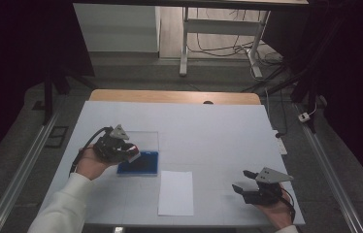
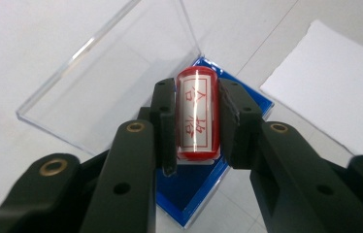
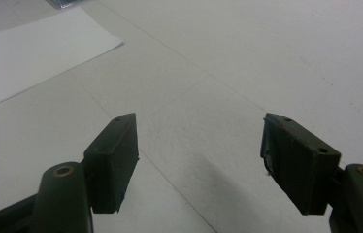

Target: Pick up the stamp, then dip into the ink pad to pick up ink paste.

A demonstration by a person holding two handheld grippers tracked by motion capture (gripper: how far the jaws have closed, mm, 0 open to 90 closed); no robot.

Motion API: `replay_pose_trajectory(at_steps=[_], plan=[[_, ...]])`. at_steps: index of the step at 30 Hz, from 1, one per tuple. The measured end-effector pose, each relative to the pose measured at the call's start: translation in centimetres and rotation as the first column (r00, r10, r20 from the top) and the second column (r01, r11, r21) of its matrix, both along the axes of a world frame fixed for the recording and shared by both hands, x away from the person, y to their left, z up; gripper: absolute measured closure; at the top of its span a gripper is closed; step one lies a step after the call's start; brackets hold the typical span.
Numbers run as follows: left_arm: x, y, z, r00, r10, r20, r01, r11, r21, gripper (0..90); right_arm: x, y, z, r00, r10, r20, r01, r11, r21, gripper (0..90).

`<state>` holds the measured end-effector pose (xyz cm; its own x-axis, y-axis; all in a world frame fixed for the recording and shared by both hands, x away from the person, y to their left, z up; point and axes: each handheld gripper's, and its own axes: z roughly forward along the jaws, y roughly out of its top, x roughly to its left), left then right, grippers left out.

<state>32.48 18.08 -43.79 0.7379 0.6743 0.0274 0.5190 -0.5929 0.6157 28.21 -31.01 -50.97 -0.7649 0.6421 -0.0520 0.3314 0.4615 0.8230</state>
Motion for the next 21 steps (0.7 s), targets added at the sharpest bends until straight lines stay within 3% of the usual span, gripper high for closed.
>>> replay_pose_trajectory(at_steps=[21], plan=[[1.4,-1.1,-2.7,0.9977,0.001,-0.067,0.002,0.9985,0.055,70.1,-0.4,0.4,0.0,0.9996,0.013,0.026,-0.013,1.000,-0.012,30.8]])
